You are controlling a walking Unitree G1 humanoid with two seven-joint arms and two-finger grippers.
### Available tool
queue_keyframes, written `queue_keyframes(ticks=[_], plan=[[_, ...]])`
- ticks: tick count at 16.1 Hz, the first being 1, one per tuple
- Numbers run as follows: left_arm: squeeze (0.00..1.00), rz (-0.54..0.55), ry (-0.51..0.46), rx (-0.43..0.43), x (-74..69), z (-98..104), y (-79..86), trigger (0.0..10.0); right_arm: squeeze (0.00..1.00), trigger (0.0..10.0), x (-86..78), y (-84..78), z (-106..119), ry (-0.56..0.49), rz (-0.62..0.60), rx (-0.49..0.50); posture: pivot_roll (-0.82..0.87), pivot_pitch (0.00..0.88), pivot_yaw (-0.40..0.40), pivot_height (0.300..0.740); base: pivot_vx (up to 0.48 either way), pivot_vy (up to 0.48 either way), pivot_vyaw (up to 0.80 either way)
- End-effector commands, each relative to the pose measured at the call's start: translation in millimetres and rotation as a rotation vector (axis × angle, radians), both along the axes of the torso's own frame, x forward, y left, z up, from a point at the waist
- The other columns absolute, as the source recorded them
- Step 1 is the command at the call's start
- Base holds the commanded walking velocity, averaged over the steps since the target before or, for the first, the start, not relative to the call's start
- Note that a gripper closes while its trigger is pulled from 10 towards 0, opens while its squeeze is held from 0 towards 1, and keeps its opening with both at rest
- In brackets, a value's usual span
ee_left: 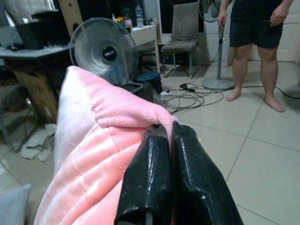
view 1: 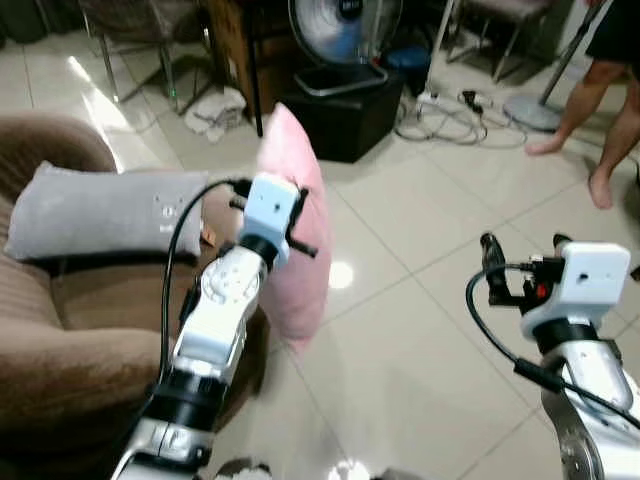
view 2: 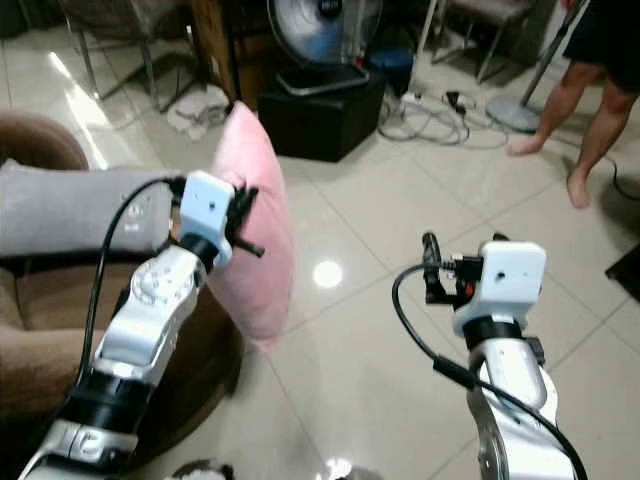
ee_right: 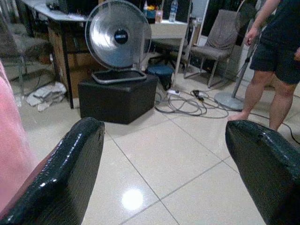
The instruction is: Move the pillow to the sofa from floor
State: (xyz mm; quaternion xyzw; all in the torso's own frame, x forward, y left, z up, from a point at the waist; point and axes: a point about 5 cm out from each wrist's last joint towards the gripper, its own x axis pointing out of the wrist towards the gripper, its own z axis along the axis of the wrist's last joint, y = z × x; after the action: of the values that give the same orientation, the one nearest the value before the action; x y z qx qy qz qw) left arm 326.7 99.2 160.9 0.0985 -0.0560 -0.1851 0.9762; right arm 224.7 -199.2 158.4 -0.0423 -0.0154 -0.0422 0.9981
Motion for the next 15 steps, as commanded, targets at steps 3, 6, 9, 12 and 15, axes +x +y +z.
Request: queue_keyframes(ticks=[3, 6, 9, 12, 15], plan=[[0.00, 0.004, -0.057, 0.007, 3.1, 10, -2.5, 10.0, 0.00, 10.0, -0.8, 1.0, -10, 0.063, 0.014, -0.038, -0.10, 0.003, -0.042, 0.740, 0.000, 0.000, 0.00], [0.00, -0.019, -0.058, -0.007, 7.5, 14, -9.5, 10.0, 0.00, 10.0, -1.7, 3.3, -13, 0.077, 0.026, -0.071, -0.10, 0.003, -0.032, 0.740, 0.301, 0.000, 0.76], [0.00, -0.023, -0.056, -0.027, 15.3, 19, -15.7, 10.0, 0.00, 10.0, -0.6, 4.1, -13, 0.076, 0.027, -0.077, -0.11, 0.001, -0.021, 0.740, 0.349, 0.000, 0.80], [0.00, -0.020, -0.058, -0.018, 24.3, 22, -18.9, 10.0, 0.00, 10.0, -1.8, 3.8, -15, 0.079, 0.029, -0.083, -0.11, 0.000, -0.015, 0.740, 0.349, 0.000, 0.80], [0.00, -0.033, -0.058, -0.014, 27.1, 23, -22.5, 10.0, 0.00, 10.0, -2.2, 3.6, -15, 0.080, 0.026, -0.083, -0.11, 0.003, -0.007, 0.740, 0.352, 0.000, 0.80]])
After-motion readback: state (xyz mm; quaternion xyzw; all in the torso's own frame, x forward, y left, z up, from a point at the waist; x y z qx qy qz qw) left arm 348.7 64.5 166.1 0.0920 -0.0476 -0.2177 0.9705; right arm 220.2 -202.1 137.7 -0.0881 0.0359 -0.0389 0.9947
